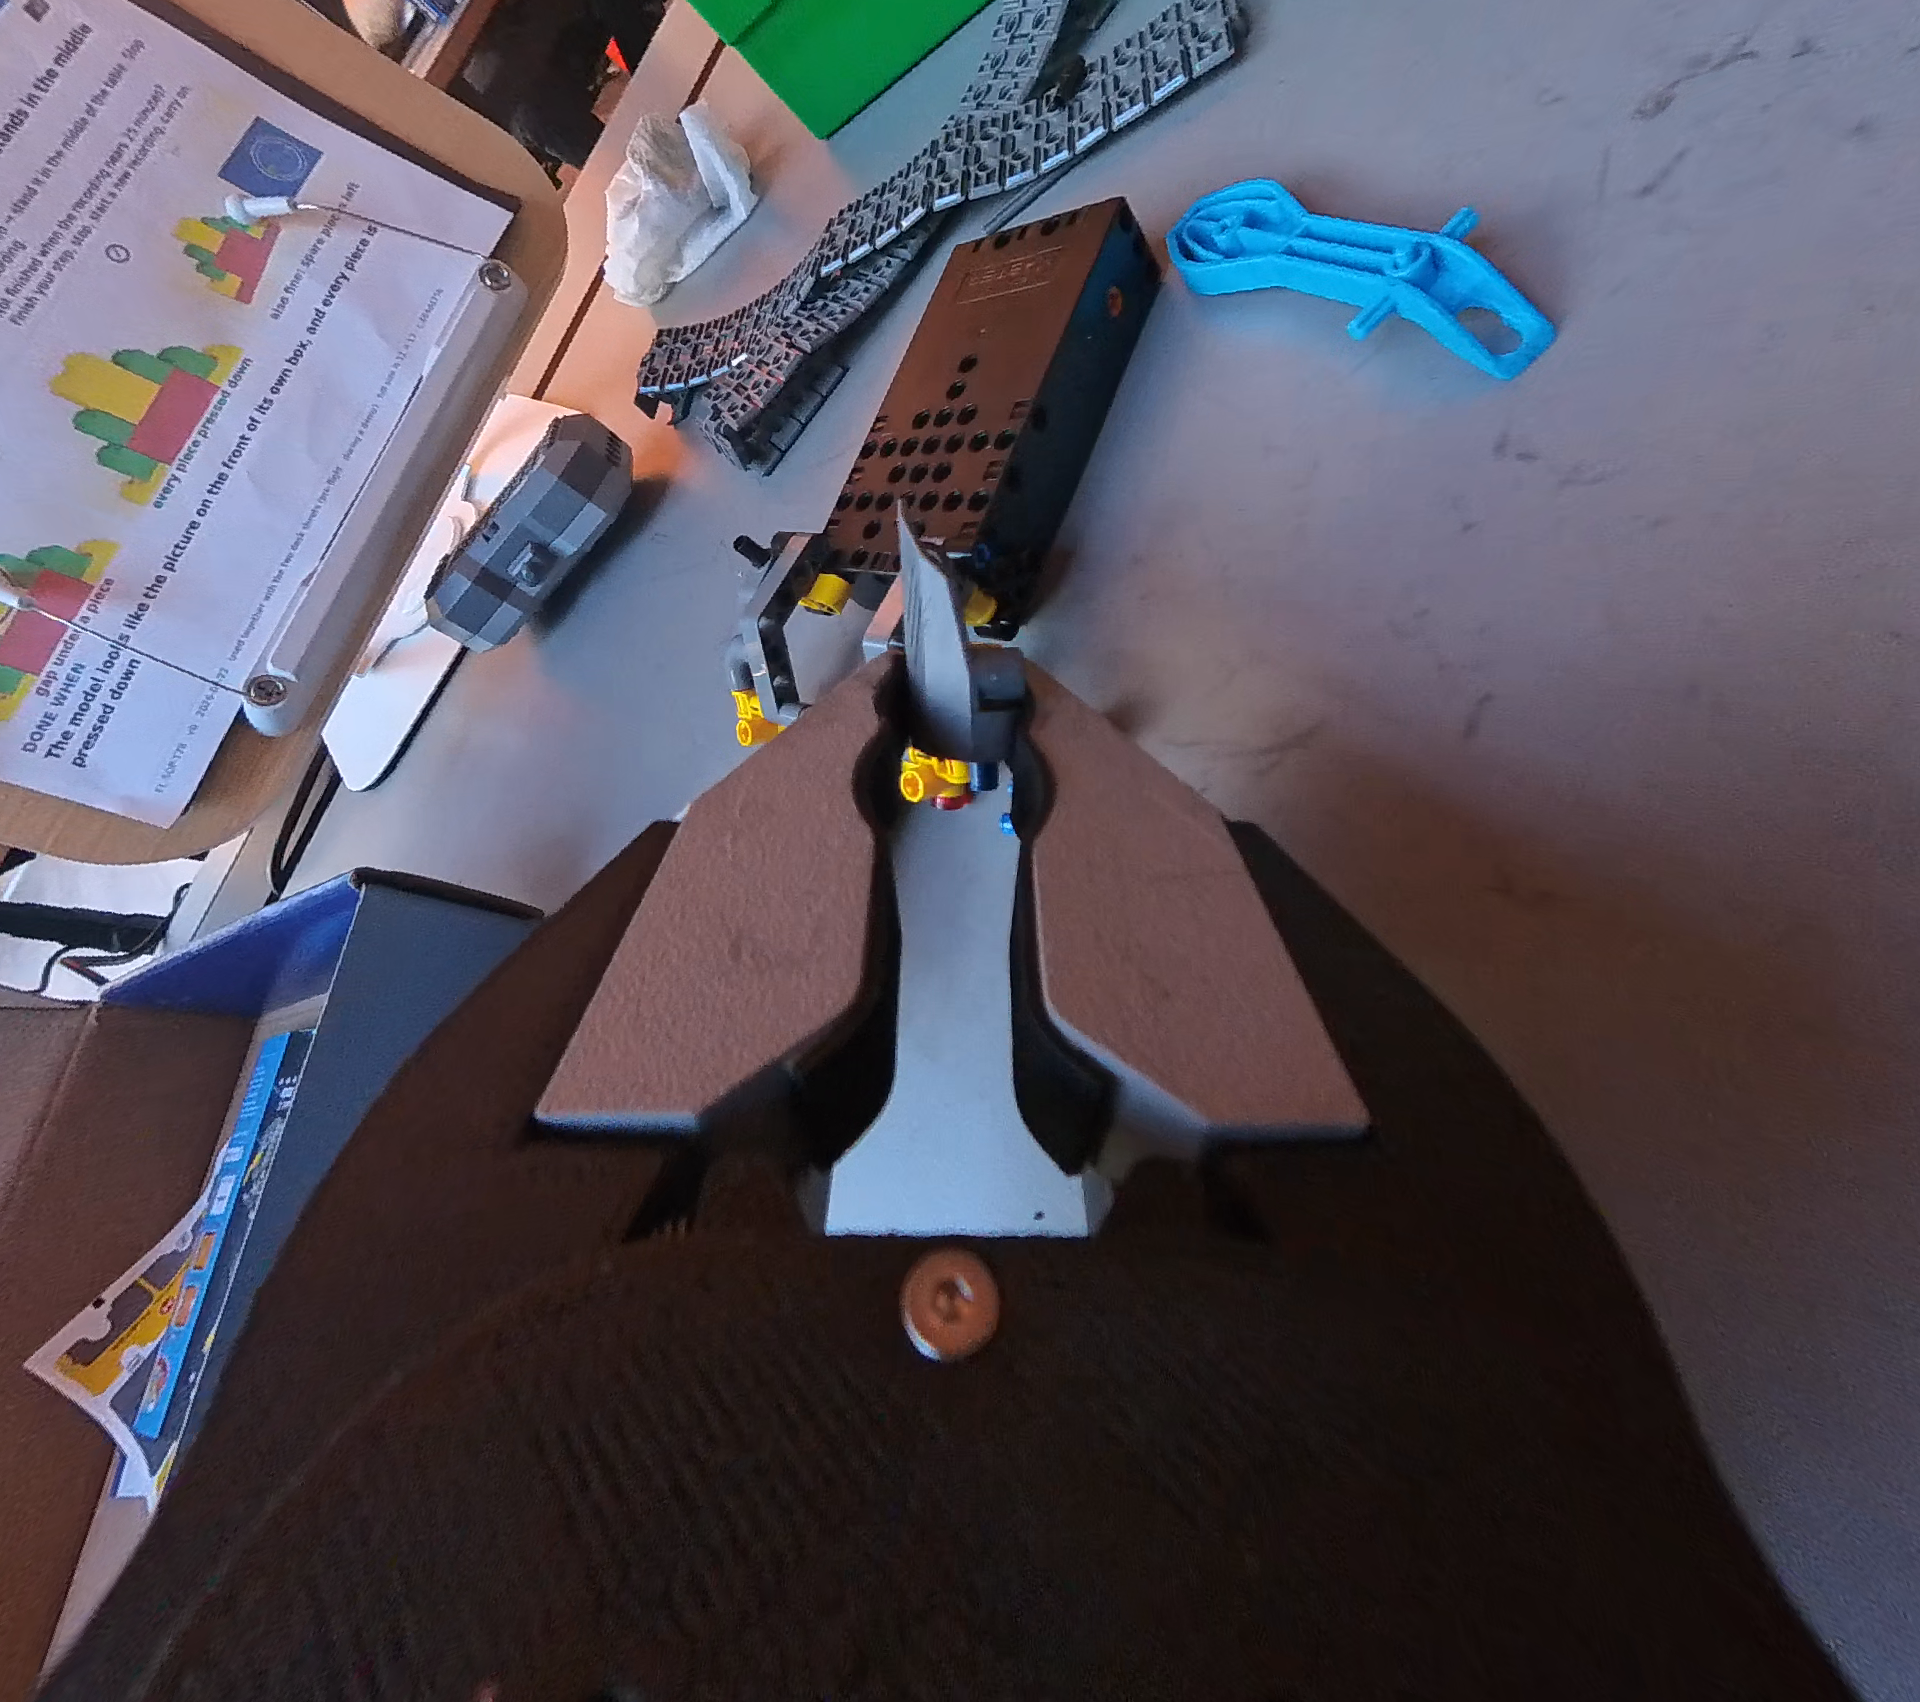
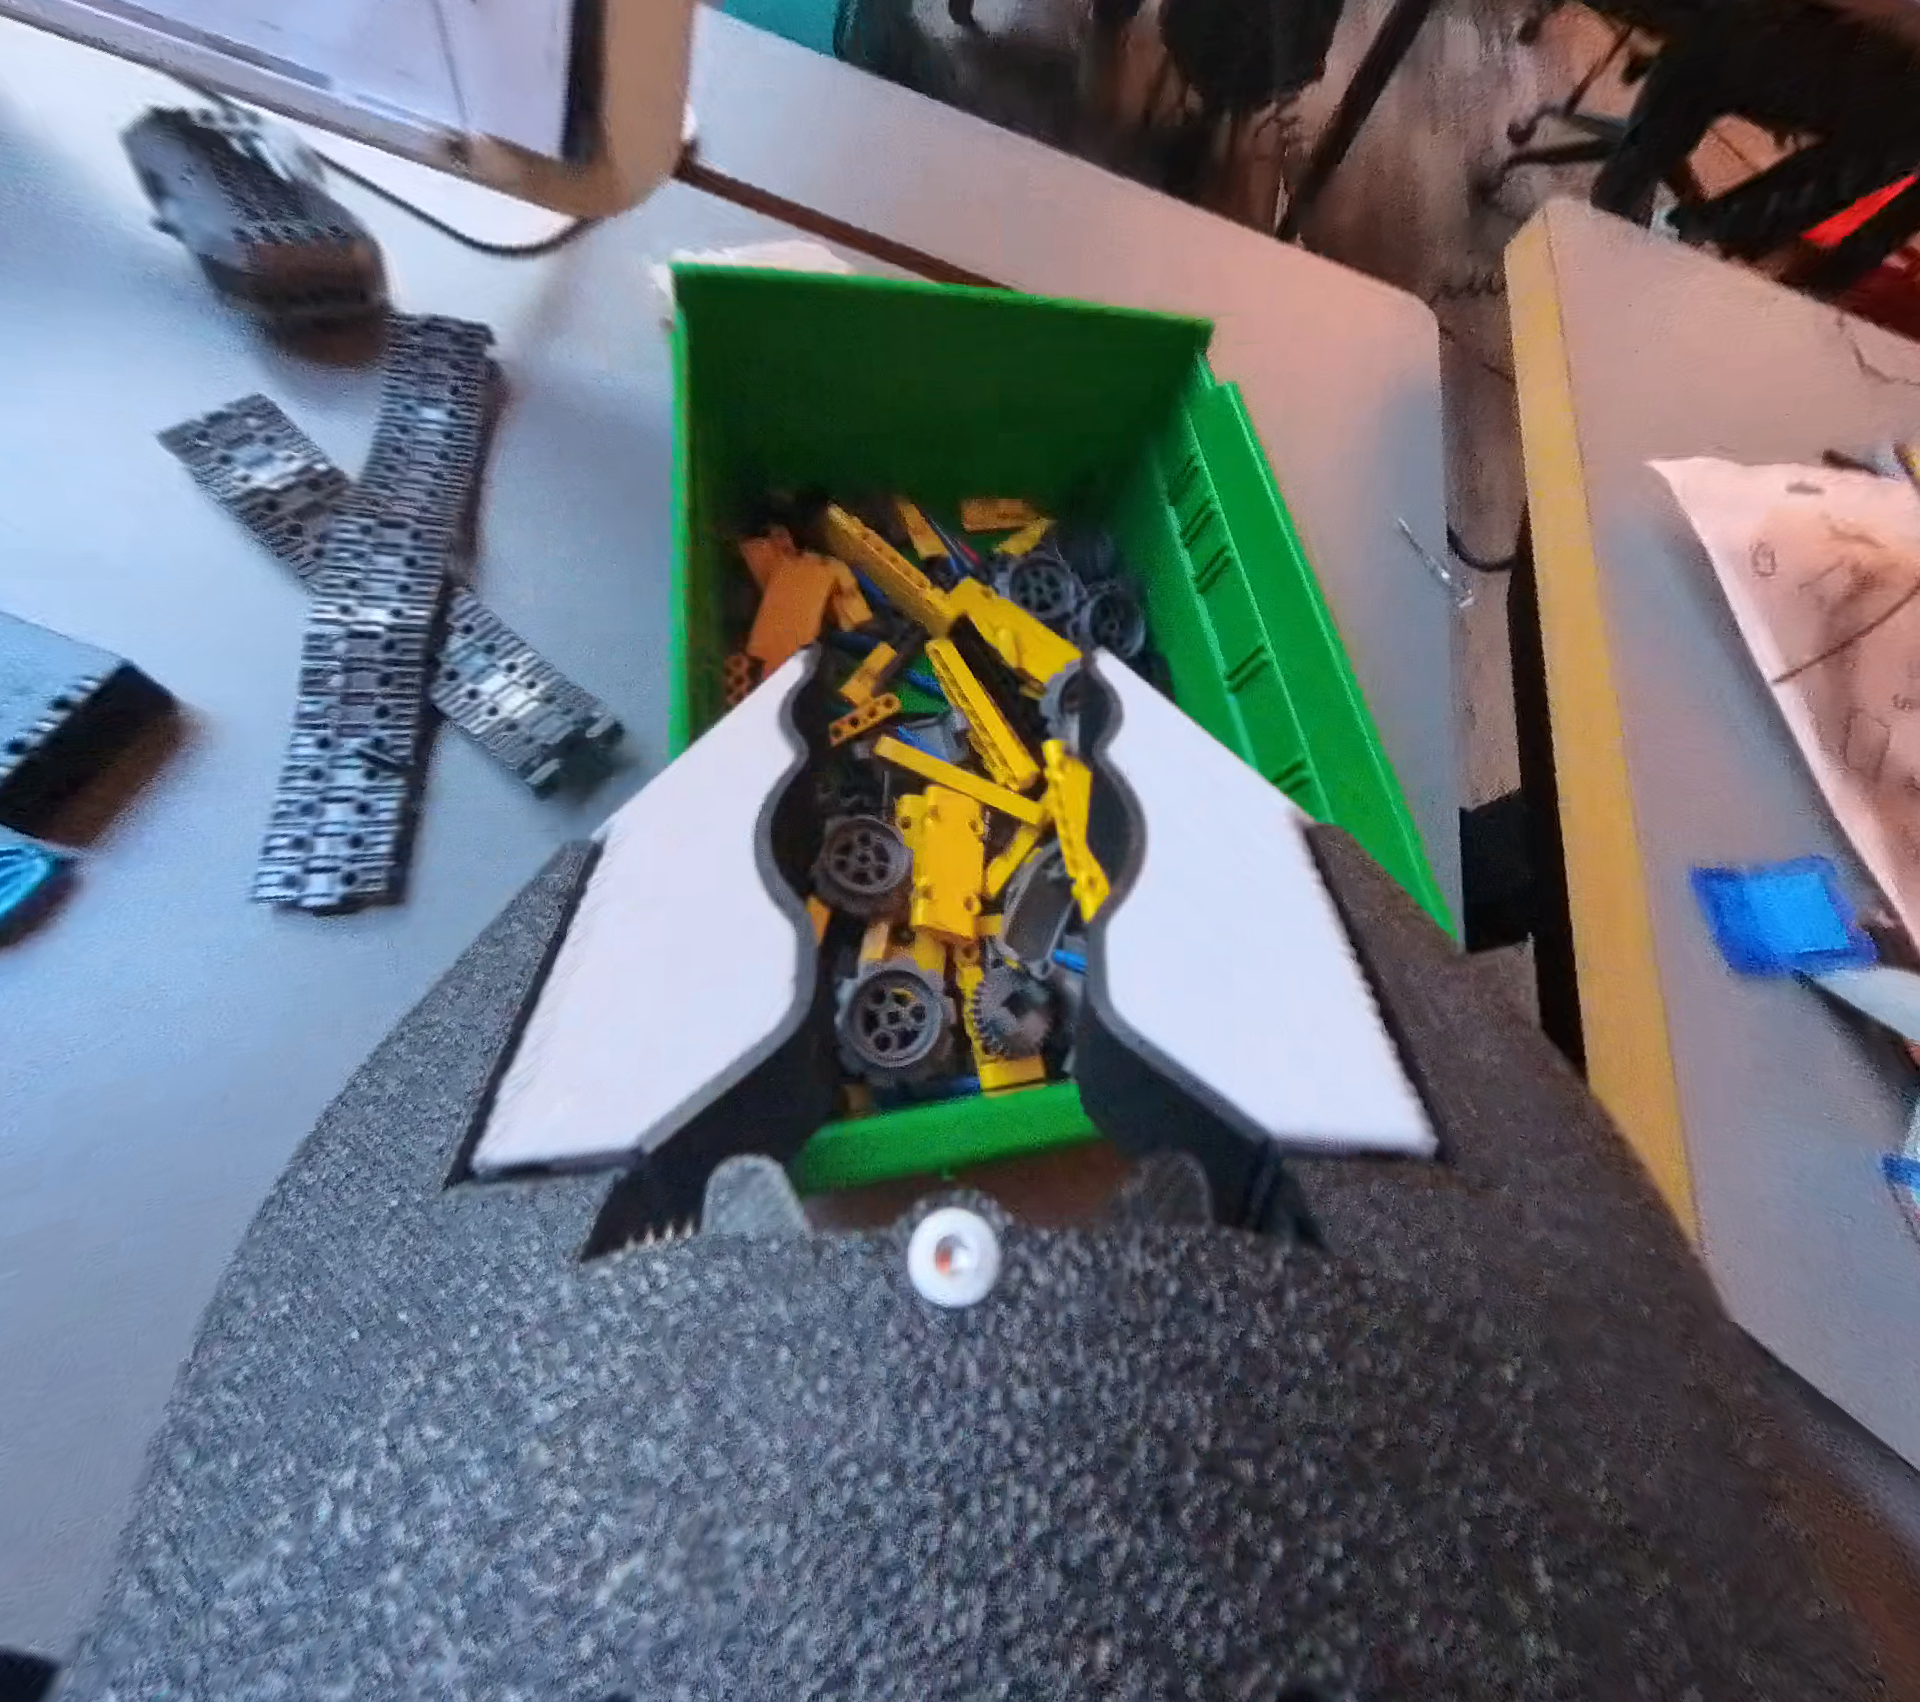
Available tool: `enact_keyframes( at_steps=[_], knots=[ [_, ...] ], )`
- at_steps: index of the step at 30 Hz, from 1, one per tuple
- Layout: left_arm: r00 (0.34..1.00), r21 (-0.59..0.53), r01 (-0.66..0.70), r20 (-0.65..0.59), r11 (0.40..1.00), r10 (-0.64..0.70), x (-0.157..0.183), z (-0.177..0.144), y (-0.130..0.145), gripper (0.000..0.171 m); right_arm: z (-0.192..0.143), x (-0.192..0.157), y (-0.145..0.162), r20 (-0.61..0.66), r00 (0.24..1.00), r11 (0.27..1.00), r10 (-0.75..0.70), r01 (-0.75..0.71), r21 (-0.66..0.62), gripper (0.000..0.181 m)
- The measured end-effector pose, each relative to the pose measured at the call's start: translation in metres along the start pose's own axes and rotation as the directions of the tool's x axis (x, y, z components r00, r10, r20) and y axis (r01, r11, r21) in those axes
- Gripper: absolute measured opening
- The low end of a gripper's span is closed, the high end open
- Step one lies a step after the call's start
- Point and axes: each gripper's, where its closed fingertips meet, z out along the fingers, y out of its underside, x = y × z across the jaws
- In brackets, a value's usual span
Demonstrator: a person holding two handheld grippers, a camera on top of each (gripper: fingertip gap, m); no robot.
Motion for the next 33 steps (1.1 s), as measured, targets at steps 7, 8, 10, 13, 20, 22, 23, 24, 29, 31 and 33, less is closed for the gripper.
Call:
enact_keyframes(
  at_steps=[7, 8, 10, 13, 20, 22, 23, 24, 29, 31, 33],
  knots=[
    [1.0, -0.001, 0.006, -0.004, 1.0, -0.006, 0.0, 0.002, 0.0, 0.015, -0.006, -0.021, -0.011, 0.029, 1.0, 0.995, -0.004, 0.001, 0.102, 0.037],
    [1.0, -0.001, 0.0, 0.0, 1.0, 0.0, 0.0, 0.001, 0.0, 0.015, -0.008, -0.036, -0.014, 0.072, 0.997, 0.992, -0.01, 0.001, 0.125, 0.038],
    [1.0, 0.005, -0.016, 0.008, 1.0, 0.016, -0.001, 0.001, -0.001, 0.015, -0.012, -0.075, -0.02, 0.164, 0.985, 0.985, -0.05, 0.021, 0.172, 0.037],
    [0.999, 0.018, -0.038, 0.021, 0.999, 0.037, -0.001, -0.001, -0.003, 0.015, -0.015, -0.151, -0.02, 0.33, 0.933, 0.973, -0.142, 0.069, 0.222, 0.037],
    [0.985, 0.268, -0.168, 0.002, 0.949, 0.173, 0.015, -0.021, -0.039, 0.015, -0.011, -0.326, 0.026, 0.521, 0.66, 0.84, -0.542, 0.411, 0.354, 0.05],
    [0.981, 0.336, -0.182, -0.004, 0.924, 0.195, 0.018, -0.027, -0.047, 0.015, -0.009, -0.354, 0.035, 0.495, 0.582, 0.764, -0.646, 0.503, 0.405, 0.055],
    [0.981, 0.355, -0.176, -0.018, 0.918, 0.195, 0.02, -0.029, -0.049, 0.015, -0.008, -0.364, 0.037, 0.479, 0.555, 0.733, -0.68, 0.527, 0.429, 0.055],
    [0.981, 0.366, -0.166, -0.036, 0.916, 0.192, 0.023, -0.03, -0.05, 0.014, -0.008, -0.372, 0.036, 0.462, 0.539, 0.71, -0.704, 0.541, 0.451, 0.054],
    [0.982, 0.357, -0.079, -0.131, 0.931, 0.133, 0.029, -0.033, -0.048, 0.015, -0.017, -0.395, 0.036, 0.423, 0.451, 0.618, -0.786, 0.547, 0.565, 0.022],
    [0.975, 0.349, 0.0, -0.208, 0.937, 0.078, 0.032, -0.035, -0.048, 0.015, -0.019, -0.397, 0.039, 0.404, 0.44, 0.596, -0.802, 0.554, 0.581, 0.02],
    [0.959, 0.36, 0.068, -0.282, 0.93, 0.039, 0.037, -0.038, -0.051, 0.015, -0.017, -0.396, 0.041, 0.414, 0.455, 0.614, -0.788, 0.547, 0.568, 0.021]
  ],
)
